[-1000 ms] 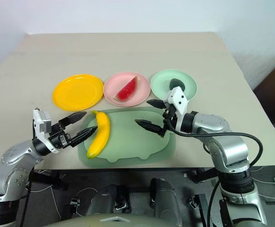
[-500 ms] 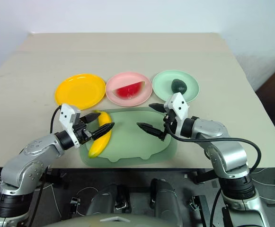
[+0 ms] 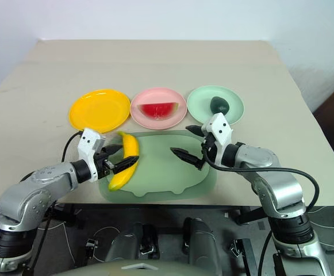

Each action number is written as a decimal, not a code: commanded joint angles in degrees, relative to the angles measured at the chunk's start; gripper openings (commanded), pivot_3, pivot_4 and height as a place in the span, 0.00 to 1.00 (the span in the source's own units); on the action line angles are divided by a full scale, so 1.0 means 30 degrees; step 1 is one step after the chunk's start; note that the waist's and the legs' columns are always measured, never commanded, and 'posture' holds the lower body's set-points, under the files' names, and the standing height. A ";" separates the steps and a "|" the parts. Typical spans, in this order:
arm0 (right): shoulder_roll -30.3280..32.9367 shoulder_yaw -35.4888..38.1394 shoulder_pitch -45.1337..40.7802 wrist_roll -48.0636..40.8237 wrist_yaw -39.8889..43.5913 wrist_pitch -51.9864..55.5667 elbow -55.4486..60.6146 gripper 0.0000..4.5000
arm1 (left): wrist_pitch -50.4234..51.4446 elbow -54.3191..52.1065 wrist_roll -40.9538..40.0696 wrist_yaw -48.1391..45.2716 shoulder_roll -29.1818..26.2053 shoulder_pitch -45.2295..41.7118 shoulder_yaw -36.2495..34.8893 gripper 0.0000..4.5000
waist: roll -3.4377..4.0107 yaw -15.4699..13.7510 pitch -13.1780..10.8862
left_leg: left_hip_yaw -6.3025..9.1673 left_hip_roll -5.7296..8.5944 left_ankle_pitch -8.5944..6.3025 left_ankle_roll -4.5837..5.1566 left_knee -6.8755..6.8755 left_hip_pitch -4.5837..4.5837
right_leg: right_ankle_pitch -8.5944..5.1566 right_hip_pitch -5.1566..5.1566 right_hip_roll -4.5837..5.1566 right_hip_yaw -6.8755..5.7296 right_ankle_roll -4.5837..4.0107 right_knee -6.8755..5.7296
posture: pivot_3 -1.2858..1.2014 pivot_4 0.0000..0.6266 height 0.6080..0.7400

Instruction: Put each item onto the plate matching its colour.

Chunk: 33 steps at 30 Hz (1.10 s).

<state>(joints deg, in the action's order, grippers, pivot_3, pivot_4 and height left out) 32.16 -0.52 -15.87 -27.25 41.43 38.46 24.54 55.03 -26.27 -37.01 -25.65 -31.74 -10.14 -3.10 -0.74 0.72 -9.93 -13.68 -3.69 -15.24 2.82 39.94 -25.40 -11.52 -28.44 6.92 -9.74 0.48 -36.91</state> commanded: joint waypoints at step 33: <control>-0.0343 0.0156 -0.0381 -0.0777 -0.0813 -0.0139 0.0219 1.00 | 0.1085 0.8201 0.0343 0.1778 -0.1141 -1.0065 -0.5061 0.46 | -0.0011 -0.0043 -0.0012 | 0.0029 -0.0002 -0.0002 0.0004 -0.0035 -0.0027 | 0.0018 0.0031 -0.0026 -0.0031 -0.0004 0.0118 | 0.52 0.24 0.67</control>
<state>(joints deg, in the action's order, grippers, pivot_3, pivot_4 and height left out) 31.52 -0.37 -16.26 -28.91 38.90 38.51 24.33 60.07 -4.02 -36.47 -20.93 -35.49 -38.59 -16.46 -0.77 0.59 -9.96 -13.60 -3.69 -15.24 2.83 39.79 -25.48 -11.42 -28.35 6.83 -9.83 0.41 -36.53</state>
